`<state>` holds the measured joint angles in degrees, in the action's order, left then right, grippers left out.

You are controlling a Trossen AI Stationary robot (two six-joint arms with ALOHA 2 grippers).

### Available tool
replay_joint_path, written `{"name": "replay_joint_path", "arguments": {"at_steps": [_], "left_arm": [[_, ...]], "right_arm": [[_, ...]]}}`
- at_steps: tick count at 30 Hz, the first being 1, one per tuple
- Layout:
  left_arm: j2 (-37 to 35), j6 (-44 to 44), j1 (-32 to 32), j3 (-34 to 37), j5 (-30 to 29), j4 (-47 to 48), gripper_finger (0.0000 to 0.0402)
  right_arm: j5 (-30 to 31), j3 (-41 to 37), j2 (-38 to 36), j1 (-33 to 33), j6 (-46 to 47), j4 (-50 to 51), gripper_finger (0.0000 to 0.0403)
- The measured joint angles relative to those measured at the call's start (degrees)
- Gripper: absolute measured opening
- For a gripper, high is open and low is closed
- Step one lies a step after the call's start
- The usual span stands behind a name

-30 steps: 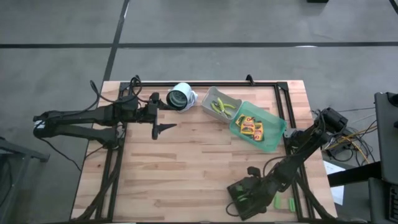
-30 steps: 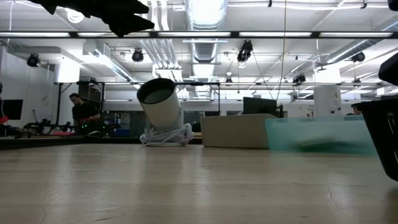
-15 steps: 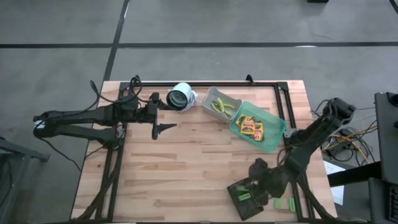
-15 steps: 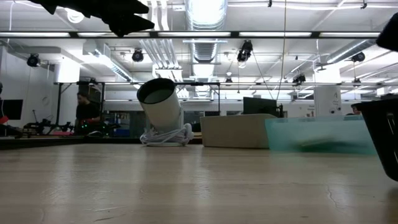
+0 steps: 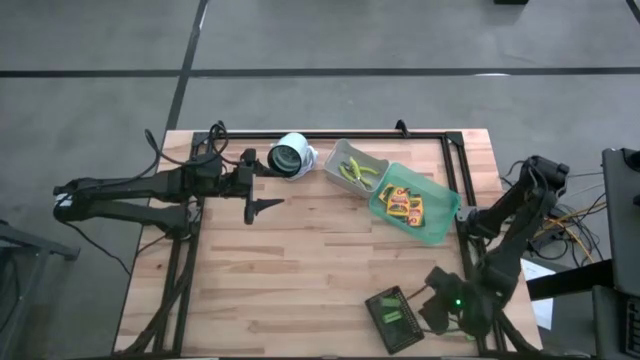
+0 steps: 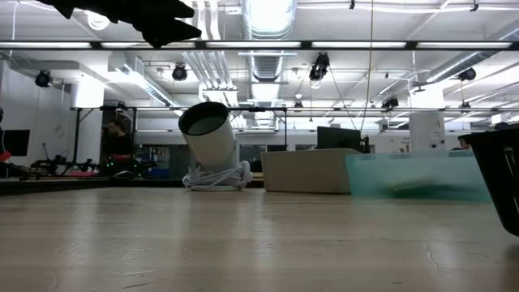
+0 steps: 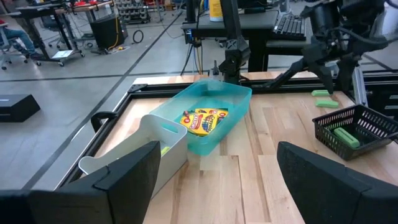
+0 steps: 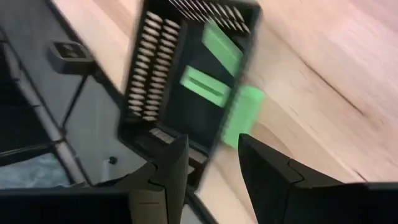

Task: Pick & Place School Supplies
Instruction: Put the green eraser into the black bin

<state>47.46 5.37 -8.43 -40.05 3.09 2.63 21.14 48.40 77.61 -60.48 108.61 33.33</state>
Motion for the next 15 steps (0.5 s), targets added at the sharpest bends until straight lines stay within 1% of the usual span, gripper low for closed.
{"name": "replay_joint_path", "arguments": {"at_steps": [4,9,15], "left_arm": [[0.00,-0.01,0.00,0.00,0.00,0.00,0.0328],[0.00,-0.01,0.00,0.00,0.00,0.01,0.0328],[-0.02,-0.02,0.00,0.00,0.00,0.01,0.0328]], "right_arm": [[1.47,0.00,3.65,-1.23,2.00,0.11,0.0134],[1.53,0.00,8.54,0.27,4.67,0.48,0.0133],[1.50,0.00,12.34,1.88,2.78,-4.06,0.0132]]}}
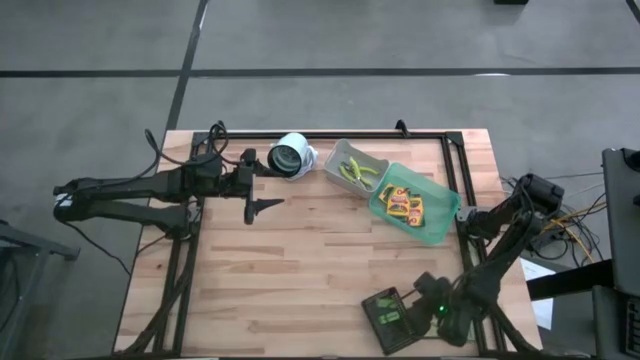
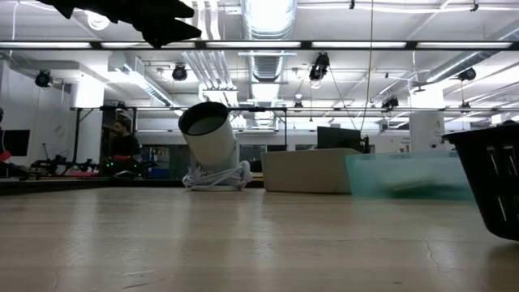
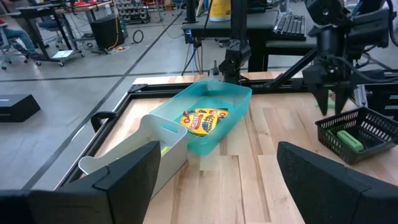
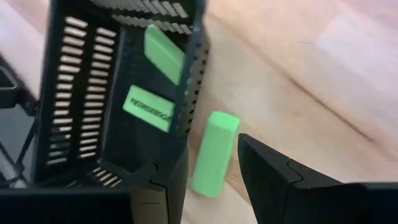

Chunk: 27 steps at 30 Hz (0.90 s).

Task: Pick & Place School Supplies
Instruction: Put the green eraser into the black bin, then adjust the black bin

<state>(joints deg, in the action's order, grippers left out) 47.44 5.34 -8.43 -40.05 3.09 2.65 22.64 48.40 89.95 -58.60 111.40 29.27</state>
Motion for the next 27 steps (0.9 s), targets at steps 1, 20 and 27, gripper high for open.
{"name": "replay_joint_path", "arguments": {"at_steps": [1,20,27], "left_arm": [[0.01,0.01,0.00,0.00,0.00,-0.01,0.0328],[0.02,0.02,0.00,0.00,0.00,0.01,0.0328],[0.02,0.00,0.00,0.00,0.00,0.00,0.0328]], "right_arm": [[-0.01,0.00,0.22,0.13,-0.43,-0.73,0.0131],[-0.60,0.00,0.99,6.95,-10.86,-9.15,0.0128],[-8.38,0.02,0.01,6.13,-7.04,-7.29,0.0135]]}}
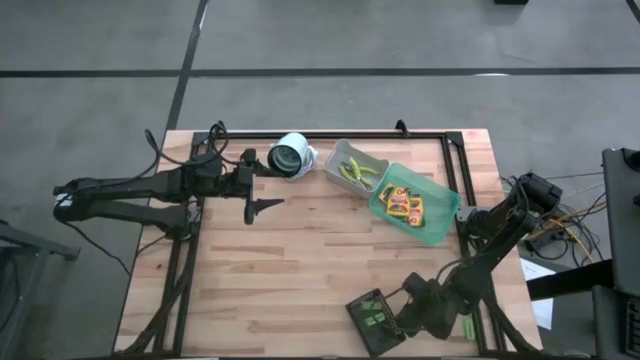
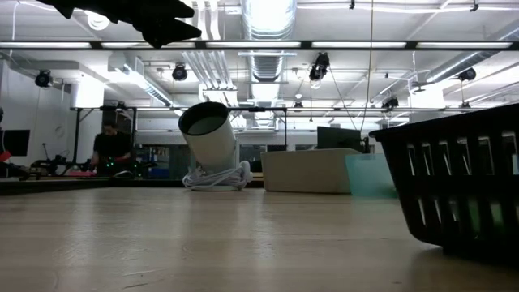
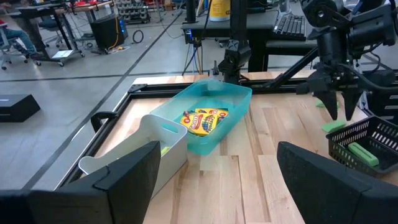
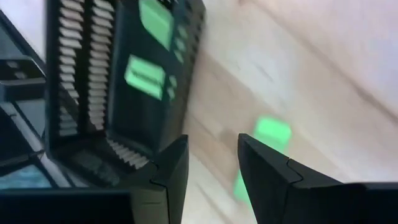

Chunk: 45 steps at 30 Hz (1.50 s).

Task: Pick & Place School Supplies
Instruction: Adjust the black bin

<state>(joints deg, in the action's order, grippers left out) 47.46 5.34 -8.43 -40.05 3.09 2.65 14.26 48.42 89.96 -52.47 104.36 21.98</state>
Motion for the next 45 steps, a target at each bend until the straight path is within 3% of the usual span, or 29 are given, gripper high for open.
{"name": "replay_joint_path", "arguments": {"at_steps": [7,12,23,45], "left_arm": [[0.00,0.02,0.00,0.01,0.00,0.01,0.0328],[0.00,0.02,0.00,0.00,0.00,0.00,0.0328],[-0.01,0.01,0.00,0.00,0.00,-0.01,0.0328],[-0.02,0.00,0.00,0.00,0.00,-0.01,0.0328]], "right_arm": [[-4.09,0.00,0.23,-1.91,4.47,5.05,0.0135],[-3.86,-0.02,0.56,-2.03,5.17,5.16,0.0139],[-3.76,0.00,1.98,-2.01,3.70,5.49,0.0199],[-2.65,7.14,11.66,-1.85,2.93,10.12,0.0191]]}}
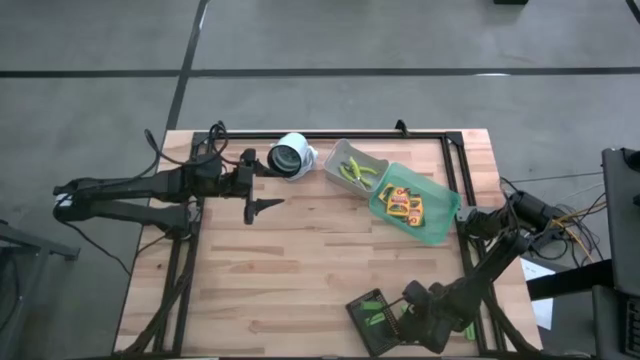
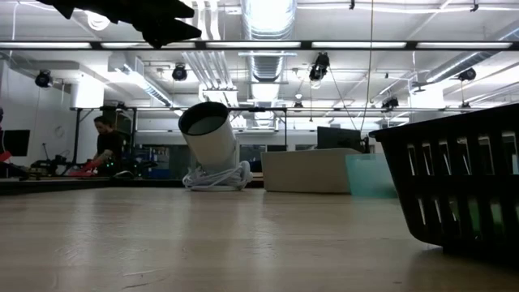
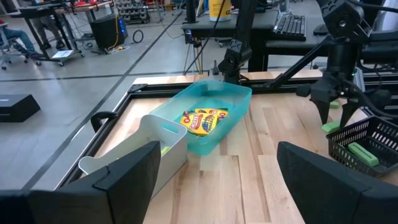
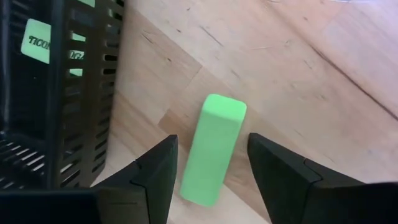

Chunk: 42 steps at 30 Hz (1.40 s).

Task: Pick & Place School Supplies
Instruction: Adjust the black bin

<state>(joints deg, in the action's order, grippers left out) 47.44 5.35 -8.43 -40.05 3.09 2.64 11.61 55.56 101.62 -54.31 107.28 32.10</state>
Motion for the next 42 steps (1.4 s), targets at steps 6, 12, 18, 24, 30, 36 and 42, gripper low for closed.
{"name": "replay_joint_path", "arguments": {"at_steps": [6,12,18,24,30,36,42], "left_arm": [[0.02,0.00,0.00,0.02,0.00,0.00,0.0328],[0.01,0.01,0.00,0.00,0.00,0.02,0.0328],[0.00,0.02,0.00,0.00,0.00,0.00,0.0328],[0.00,0.00,0.00,0.02,0.00,0.00,0.0328],[0.01,0.01,0.00,0.01,0.00,0.01,0.0328],[0.01,0.00,0.00,0.01,0.00,0.02,0.0328],[0.02,0.00,0.00,0.00,0.00,0.00,0.0328]], "right_arm": [[-1.72,2.62,1.13,0.28,-0.68,4.88,0.0174],[-4.46,3.41,1.51,1.15,-2.47,7.54,0.0130],[-4.56,3.42,1.51,1.15,-2.40,7.80,0.0096],[-4.38,4.28,1.62,1.12,-2.36,9.12,0.0079],[-3.11,5.44,1.05,1.04,-3.45,13.84,0.0076],[0.53,6.20,-3.81,1.06,-6.84,16.71,0.0076],[6.46,6.11,-11.87,1.06,-13.58,17.26,0.0075]]}}
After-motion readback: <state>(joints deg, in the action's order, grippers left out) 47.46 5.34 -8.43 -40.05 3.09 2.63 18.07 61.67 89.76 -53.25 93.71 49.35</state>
